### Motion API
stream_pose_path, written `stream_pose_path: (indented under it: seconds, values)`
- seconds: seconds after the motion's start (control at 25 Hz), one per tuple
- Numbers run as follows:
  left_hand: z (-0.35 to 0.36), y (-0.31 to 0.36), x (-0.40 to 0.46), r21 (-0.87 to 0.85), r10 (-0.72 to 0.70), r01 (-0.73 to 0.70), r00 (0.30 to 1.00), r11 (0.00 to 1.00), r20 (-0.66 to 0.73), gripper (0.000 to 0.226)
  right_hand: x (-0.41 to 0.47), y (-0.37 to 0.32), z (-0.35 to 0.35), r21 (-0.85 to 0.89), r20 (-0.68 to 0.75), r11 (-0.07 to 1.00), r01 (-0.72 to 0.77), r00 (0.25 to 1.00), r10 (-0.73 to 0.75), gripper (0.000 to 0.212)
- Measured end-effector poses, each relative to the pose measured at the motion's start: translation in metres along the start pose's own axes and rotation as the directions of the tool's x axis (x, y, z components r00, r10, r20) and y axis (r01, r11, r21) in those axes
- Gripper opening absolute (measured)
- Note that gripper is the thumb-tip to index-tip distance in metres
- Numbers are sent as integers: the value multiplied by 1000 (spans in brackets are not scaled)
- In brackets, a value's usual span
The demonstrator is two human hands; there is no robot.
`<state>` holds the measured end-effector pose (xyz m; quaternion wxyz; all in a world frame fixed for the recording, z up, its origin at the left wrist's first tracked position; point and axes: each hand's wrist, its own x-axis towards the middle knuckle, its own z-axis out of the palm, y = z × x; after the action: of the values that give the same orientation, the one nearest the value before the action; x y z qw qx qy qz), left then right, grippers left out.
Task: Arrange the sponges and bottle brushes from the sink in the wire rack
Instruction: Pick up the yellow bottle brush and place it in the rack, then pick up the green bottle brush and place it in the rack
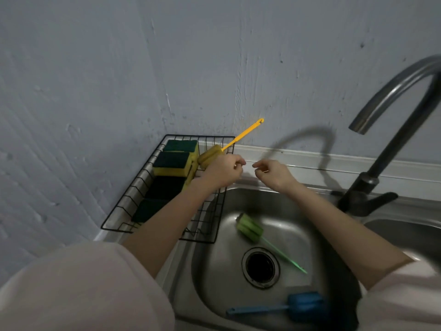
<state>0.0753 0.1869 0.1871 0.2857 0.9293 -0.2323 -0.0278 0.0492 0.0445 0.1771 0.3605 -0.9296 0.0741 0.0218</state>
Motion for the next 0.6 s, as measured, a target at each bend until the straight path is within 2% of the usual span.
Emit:
stream_pose_path:
  seconds: [0.16, 0.32, 0.6]
  values:
    - [29, 25, -17, 103, 10, -17, 998, 995, 70, 33, -24, 33, -8, -68, 46, 998, 0, 999, 3, 33]
    - [62, 39, -30, 120, -3, -12, 992, 993, 123, 32, -38, 63, -11, -105, 93, 994, -5, 996, 15, 31]
    - [125, 24, -27, 226, -120, 53, 948, 973, 295, 41, -35, 117, 5, -124, 199, 989, -83, 974, 107, 32]
